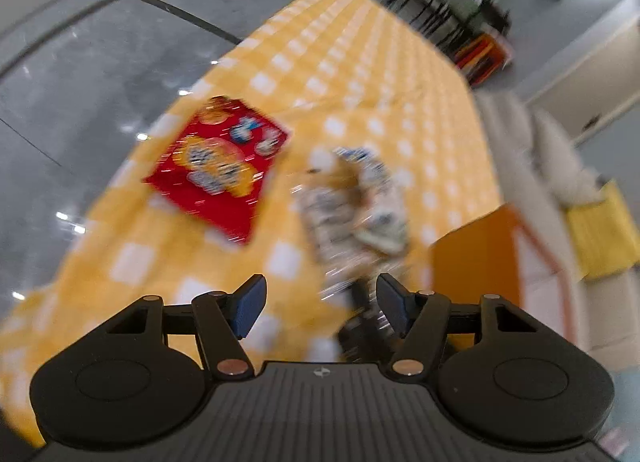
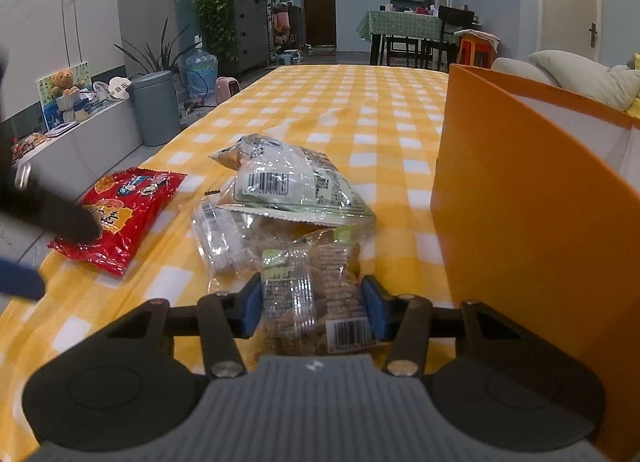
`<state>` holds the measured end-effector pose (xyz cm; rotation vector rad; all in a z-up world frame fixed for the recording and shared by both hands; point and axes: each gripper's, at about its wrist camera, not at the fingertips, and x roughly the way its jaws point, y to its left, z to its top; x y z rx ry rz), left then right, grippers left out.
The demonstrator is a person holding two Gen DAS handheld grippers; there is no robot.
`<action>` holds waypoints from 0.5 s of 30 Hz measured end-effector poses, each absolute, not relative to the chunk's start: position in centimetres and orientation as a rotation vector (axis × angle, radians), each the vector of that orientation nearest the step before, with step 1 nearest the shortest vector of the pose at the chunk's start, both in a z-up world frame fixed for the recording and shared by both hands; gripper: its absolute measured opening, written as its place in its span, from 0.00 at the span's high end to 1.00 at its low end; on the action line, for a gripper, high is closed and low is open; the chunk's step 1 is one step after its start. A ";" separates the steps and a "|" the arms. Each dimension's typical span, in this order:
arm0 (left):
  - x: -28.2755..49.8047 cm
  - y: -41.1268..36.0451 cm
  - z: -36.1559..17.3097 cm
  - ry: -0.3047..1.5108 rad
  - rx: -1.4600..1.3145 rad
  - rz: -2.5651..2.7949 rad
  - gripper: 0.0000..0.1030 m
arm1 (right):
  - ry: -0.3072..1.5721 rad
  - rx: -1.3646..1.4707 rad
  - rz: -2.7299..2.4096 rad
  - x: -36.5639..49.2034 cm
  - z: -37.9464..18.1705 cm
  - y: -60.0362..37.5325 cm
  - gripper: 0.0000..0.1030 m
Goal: Organize snacks
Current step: 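Grasp the clear bag of brown snacks with the right tool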
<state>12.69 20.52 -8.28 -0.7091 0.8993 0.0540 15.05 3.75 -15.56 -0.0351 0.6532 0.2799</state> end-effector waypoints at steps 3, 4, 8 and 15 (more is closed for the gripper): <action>13.9 20.3 -8.2 0.872 -0.745 0.033 0.31 | 0.653 -0.036 0.280 15.0 -15.6 3.8 0.51; 14.5 20.2 -8.0 0.866 -0.738 0.035 0.31 | 0.653 -0.036 0.279 15.0 -15.6 3.7 0.51; 17.4 20.5 -7.8 0.864 -0.731 -0.011 0.31 | 0.653 -0.034 0.280 15.0 -15.5 3.7 0.51; 23.0 20.6 -8.6 0.893 -0.687 -0.034 0.36 | 0.653 -0.032 0.279 15.0 -15.6 3.7 0.51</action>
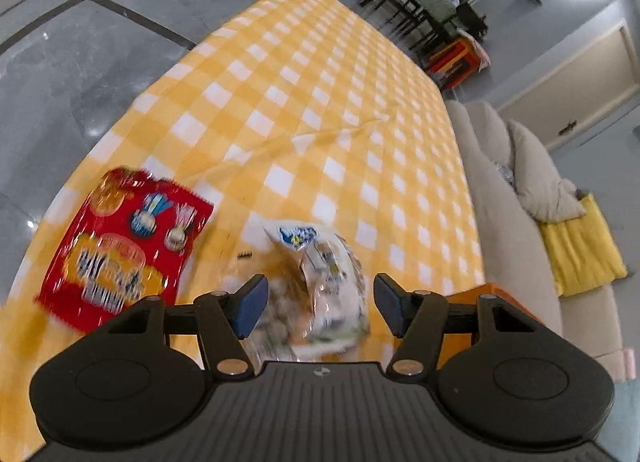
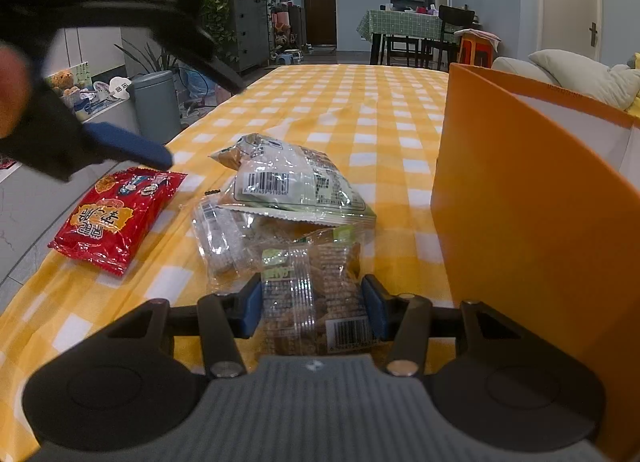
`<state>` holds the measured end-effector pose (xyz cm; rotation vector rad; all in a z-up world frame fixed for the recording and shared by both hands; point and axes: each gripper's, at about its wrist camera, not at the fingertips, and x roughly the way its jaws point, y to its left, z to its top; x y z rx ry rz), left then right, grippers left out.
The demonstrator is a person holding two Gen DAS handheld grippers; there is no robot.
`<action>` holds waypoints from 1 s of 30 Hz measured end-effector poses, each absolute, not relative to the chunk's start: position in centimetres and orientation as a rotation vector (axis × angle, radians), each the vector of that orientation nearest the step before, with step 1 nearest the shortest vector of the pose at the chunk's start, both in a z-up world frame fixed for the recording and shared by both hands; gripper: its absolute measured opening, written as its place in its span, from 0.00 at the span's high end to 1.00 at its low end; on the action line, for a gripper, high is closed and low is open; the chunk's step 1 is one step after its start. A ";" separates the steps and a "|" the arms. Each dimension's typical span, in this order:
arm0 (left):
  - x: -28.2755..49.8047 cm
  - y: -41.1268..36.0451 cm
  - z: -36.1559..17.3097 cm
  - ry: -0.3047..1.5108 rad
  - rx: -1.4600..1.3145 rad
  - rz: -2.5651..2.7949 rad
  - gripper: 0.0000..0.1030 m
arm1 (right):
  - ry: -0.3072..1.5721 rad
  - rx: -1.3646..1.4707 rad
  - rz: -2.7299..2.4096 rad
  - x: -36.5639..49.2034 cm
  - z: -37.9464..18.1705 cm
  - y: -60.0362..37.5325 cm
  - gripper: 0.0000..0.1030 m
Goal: Organize snacks
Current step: 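Grasp the white bag with a blue label with the left tool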
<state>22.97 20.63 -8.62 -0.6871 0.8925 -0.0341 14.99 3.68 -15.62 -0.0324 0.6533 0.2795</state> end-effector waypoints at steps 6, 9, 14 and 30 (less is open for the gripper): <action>25.4 19.4 -9.4 0.937 -0.623 -0.064 0.43 | 0.654 -0.058 0.272 14.9 -15.7 3.9 0.51; 26.5 18.6 -10.3 0.996 -0.589 -0.047 0.49 | 0.655 -0.072 0.268 14.9 -15.7 4.1 0.51; 26.4 18.3 -11.1 0.977 -0.629 -0.038 0.71 | 0.655 -0.078 0.266 14.7 -15.6 4.1 0.51; 17.4 20.5 -4.7 0.836 -0.581 0.008 0.76 | 0.651 -0.084 0.267 14.6 -15.5 4.0 0.53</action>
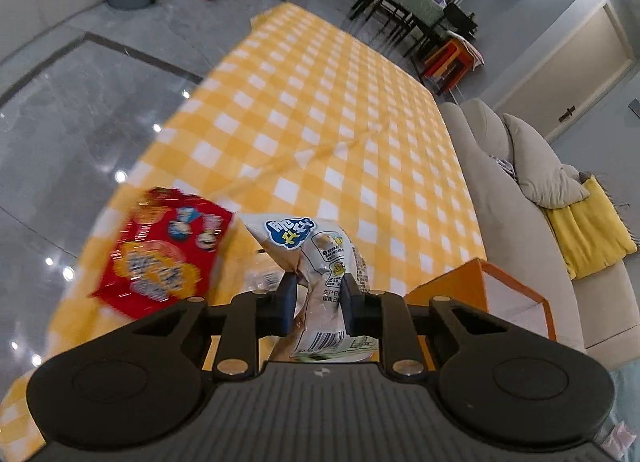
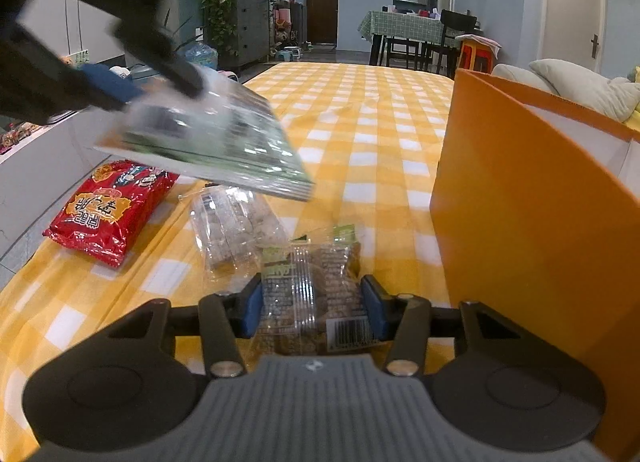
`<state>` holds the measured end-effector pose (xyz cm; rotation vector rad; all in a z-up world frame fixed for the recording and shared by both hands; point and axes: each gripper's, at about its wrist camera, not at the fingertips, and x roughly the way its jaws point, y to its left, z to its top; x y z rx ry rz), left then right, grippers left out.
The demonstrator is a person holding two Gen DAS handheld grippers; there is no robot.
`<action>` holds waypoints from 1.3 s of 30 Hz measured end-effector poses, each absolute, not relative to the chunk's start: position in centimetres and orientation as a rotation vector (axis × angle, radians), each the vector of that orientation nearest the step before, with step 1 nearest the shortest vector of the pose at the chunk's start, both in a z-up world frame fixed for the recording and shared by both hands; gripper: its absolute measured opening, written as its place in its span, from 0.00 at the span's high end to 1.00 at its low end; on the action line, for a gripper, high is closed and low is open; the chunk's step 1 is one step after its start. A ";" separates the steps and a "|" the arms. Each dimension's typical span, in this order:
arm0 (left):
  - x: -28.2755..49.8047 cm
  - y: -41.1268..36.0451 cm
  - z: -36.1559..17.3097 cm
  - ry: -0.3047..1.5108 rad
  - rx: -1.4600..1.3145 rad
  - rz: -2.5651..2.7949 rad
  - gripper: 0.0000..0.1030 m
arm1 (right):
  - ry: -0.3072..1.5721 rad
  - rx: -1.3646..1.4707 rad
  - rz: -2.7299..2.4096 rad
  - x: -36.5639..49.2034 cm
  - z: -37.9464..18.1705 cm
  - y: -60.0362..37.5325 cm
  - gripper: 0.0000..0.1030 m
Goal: Organize snacks
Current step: 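Grasp the white bag with a blue label with the left tool, then drop the brown-snack bag into the box with the right tool while the left tool carries its bag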
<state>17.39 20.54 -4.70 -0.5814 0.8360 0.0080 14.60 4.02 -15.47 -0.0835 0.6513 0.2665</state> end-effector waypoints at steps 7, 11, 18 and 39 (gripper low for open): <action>12.2 20.4 -4.4 0.843 -0.520 0.095 0.76 | 0.645 -0.083 0.295 13.2 -15.4 3.5 0.55; 9.9 20.6 -5.2 0.848 -0.539 0.133 0.76 | 0.643 -0.086 0.308 12.0 -15.1 3.4 0.55; 7.5 21.1 -5.9 0.835 -0.571 0.205 0.76 | 0.623 -0.101 0.330 10.1 -13.6 3.3 0.56; 4.4 17.0 1.7 0.689 -0.495 0.171 0.76 | 0.389 0.069 0.380 6.3 -2.5 0.1 0.56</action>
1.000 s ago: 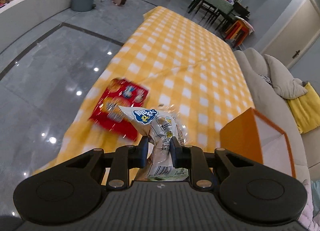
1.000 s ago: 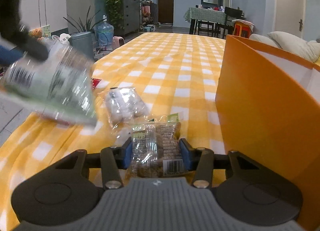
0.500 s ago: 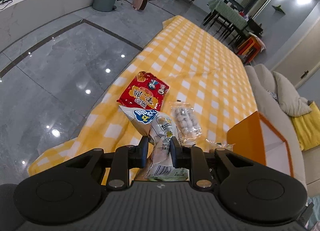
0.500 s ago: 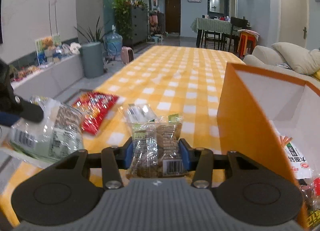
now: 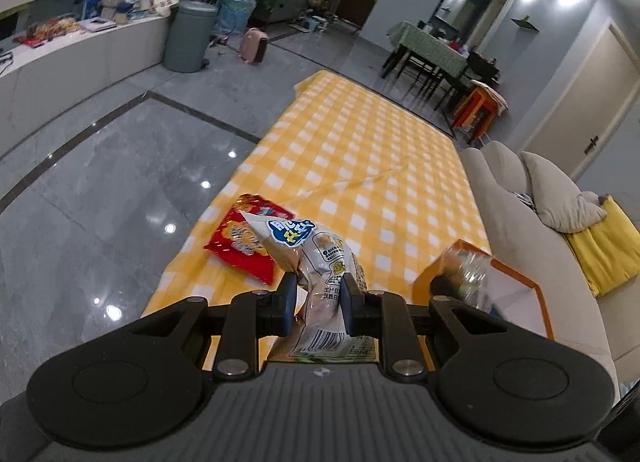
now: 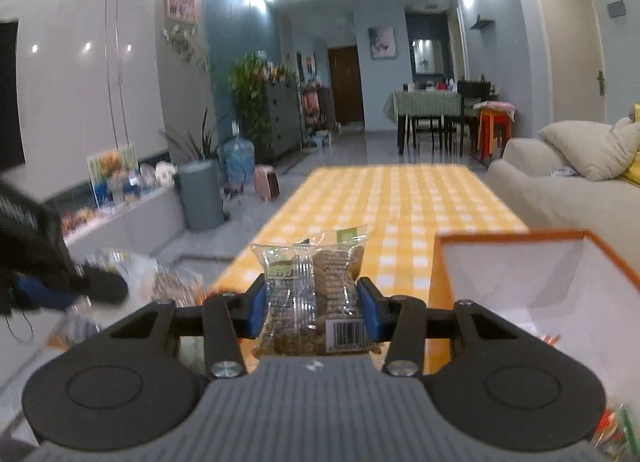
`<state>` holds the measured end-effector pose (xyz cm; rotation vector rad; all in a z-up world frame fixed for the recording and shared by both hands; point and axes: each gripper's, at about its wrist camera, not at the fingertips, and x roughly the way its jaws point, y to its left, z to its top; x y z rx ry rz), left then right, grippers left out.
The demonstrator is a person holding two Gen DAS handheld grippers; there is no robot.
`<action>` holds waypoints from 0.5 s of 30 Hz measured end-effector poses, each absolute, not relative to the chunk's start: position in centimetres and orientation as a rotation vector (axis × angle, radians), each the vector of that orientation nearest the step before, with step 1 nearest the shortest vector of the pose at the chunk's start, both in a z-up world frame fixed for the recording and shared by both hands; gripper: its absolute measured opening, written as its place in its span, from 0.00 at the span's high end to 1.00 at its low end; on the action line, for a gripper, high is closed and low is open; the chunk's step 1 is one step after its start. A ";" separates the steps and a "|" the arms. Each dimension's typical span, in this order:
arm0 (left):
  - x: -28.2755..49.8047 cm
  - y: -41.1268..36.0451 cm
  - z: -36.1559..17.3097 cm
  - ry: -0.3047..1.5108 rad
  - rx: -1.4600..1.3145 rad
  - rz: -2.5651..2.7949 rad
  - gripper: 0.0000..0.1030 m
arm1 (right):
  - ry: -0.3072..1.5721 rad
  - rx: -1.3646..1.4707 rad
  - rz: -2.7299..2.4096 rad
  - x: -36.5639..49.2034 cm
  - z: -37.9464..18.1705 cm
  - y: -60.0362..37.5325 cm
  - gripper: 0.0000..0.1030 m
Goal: Organize snacks
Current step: 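Drop the brown-snack bag into the box with the right tool while the left tool carries its bag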
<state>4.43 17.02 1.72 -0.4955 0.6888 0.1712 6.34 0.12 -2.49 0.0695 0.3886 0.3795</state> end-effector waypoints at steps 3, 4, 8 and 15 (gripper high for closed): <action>4.8 15.6 2.3 0.690 -0.488 0.148 0.76 | 0.352 0.099 0.361 6.5 -0.8 -1.6 0.56; 5.0 15.0 2.6 0.689 -0.482 0.139 0.76 | 0.344 0.118 0.348 6.7 -0.2 -2.4 0.56; 6.1 12.7 3.5 0.678 -0.462 0.095 0.76 | 0.324 0.195 0.292 8.1 1.6 -6.3 0.56; 9.5 9.0 3.6 0.683 -0.497 -0.004 0.76 | 0.392 0.170 0.286 11.1 3.5 -13.6 0.56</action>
